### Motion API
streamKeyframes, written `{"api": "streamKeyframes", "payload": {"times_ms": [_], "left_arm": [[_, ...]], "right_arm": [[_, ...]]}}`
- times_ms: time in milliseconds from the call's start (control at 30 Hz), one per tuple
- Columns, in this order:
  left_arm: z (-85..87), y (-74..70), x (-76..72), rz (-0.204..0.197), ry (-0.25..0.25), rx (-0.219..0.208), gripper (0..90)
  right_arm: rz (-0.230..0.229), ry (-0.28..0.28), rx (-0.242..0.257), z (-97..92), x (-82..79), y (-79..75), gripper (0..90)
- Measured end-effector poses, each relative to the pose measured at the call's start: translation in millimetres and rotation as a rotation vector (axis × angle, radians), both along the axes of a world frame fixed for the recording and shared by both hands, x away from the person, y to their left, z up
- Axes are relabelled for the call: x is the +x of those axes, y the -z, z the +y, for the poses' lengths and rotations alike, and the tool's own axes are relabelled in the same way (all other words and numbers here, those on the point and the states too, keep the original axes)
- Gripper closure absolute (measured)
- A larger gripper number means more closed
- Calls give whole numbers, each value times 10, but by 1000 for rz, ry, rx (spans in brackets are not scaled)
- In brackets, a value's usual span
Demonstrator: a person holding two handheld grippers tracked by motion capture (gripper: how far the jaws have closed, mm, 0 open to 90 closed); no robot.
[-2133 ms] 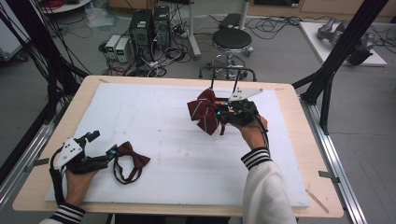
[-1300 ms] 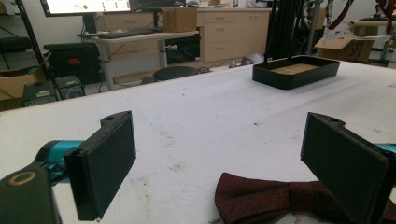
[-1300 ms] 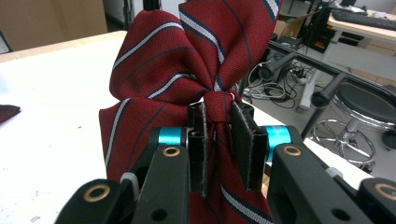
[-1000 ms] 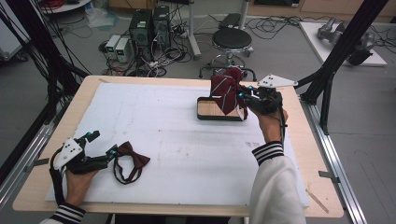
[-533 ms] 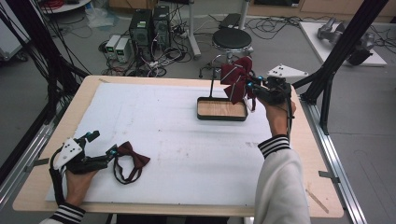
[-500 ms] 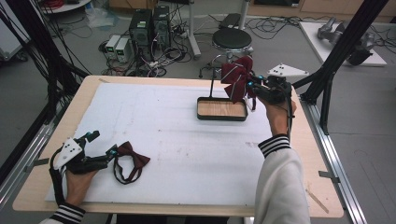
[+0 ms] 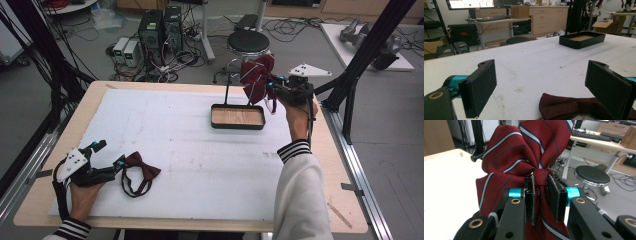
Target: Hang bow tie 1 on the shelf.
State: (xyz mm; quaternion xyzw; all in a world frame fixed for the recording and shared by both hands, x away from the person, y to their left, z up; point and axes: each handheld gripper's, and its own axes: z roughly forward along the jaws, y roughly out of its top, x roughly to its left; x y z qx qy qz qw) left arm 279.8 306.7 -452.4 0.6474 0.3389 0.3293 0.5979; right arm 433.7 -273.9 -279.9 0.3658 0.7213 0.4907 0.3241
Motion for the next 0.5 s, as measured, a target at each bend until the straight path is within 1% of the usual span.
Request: {"api": "streamKeyframes", "payload": {"times_ms": [67,100,167,267,333,367,433,467,500], "left_arm": [[1,-1,0,-1,-1,1,106],[2,-1,0,-1,-1,1,106],[2,-1,0,0,0,1,106],[1,-1,0,-1,-1,1,106],[3,-1,1,0,0,2,106],[3,-2,0,0,0,2,106],[3,-1,0,1,-2,1,106],[4,-2,1,2,1,3,106],[4,-2,0,3,1,2,107]], "right_arm": [[3,11,2,3,25,-10,768],[-8,18,2,0,35,-10,769],[-14,28,17,-11,53,-3,768],[-10,43,14,-36,86,25,768],[-9,51,28,-53,98,37,768],[-16,55,28,-66,107,42,768],[-18,64,34,-84,120,51,768],[-11,72,35,-91,120,57,768],[-18,72,36,-105,131,61,768]]}}
